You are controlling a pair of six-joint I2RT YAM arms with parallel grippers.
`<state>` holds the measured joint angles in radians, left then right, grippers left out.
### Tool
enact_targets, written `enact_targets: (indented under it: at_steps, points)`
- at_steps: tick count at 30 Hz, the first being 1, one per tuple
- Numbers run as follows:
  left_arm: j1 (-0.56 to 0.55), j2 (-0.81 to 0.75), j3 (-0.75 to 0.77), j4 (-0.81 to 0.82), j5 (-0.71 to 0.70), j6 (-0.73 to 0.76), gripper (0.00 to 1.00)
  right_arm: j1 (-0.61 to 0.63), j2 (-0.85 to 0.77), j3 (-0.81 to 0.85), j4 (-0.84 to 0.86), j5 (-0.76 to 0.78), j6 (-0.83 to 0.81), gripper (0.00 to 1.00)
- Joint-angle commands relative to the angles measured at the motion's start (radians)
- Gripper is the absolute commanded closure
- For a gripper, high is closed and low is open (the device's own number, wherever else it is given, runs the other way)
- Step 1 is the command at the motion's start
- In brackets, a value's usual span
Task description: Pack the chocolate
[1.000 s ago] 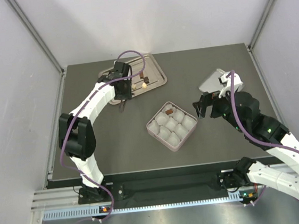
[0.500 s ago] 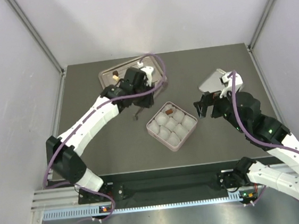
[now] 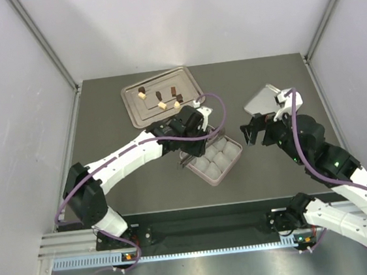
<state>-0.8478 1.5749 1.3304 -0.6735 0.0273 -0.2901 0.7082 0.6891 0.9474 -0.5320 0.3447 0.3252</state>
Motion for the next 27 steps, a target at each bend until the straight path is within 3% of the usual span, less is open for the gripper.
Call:
enact_targets:
  at_steps: [1,8,20,27]
  points:
    - [-0.028,0.019,-0.002,0.074,-0.047,-0.007,0.67,-0.010,-0.025,0.030,0.004,0.027,0.009,0.00]
    - [-0.040,0.045,0.000,0.058,-0.079,-0.004,0.65,-0.010,-0.030,0.031,-0.002,0.033,0.005,0.00]
    - [-0.042,0.057,0.015,0.043,-0.096,0.000,0.50,-0.010,-0.016,0.033,0.006,0.033,0.000,0.00]
    - [-0.040,0.045,0.059,0.023,-0.095,-0.007,0.49,-0.010,-0.013,0.036,0.012,0.030,0.000,0.00]
